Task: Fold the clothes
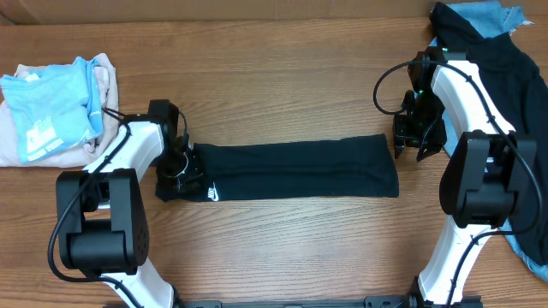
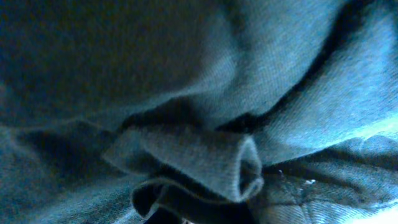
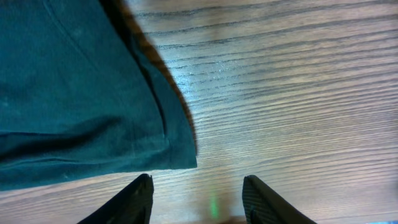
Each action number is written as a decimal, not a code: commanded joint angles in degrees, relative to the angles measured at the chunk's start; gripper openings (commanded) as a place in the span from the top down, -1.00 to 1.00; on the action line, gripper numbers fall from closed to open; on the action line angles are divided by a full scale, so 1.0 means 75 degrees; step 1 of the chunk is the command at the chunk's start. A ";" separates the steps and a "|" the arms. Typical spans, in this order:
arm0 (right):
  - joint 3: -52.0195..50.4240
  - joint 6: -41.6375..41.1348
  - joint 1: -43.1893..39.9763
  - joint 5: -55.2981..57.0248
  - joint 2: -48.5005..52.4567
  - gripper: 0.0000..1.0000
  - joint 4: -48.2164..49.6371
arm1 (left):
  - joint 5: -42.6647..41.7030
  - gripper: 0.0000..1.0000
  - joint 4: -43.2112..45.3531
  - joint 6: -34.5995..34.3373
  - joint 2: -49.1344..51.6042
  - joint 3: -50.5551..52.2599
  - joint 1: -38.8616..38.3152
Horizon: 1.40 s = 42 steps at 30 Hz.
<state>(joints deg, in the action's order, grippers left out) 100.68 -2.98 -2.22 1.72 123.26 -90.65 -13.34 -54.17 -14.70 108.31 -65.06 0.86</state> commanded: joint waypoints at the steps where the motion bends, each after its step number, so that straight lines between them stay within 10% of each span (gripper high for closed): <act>1: -0.0047 -0.0032 -0.0029 0.0015 -0.0248 -0.07 0.0041 | 0.0026 0.77 0.0184 -0.0102 0.0044 0.0181 0.0096; 29: -0.3040 0.1355 -0.0463 -0.3136 -0.0245 -0.29 0.3118 | 0.0265 0.40 -0.1725 0.0128 -0.0656 -0.2095 0.0131; 35: -0.3430 0.1830 -0.0449 -0.4182 -0.0245 0.21 0.3255 | 0.0297 0.39 -0.1705 0.0128 -0.0656 -0.2095 0.0134; 38: -0.3421 0.1818 -0.0449 -0.4182 -0.0245 0.83 0.3299 | 0.0463 0.39 -0.1693 0.0128 -0.0656 -0.2095 0.0134; 42: -0.3316 0.1594 -0.0504 -0.4007 -0.0248 0.92 0.3515 | 0.0466 0.47 -0.1647 0.0128 -0.0659 -0.2098 0.0134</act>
<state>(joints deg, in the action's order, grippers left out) 75.75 9.37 -5.93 -29.21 120.18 -65.82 -10.85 -66.81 -14.48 104.51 -79.96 1.65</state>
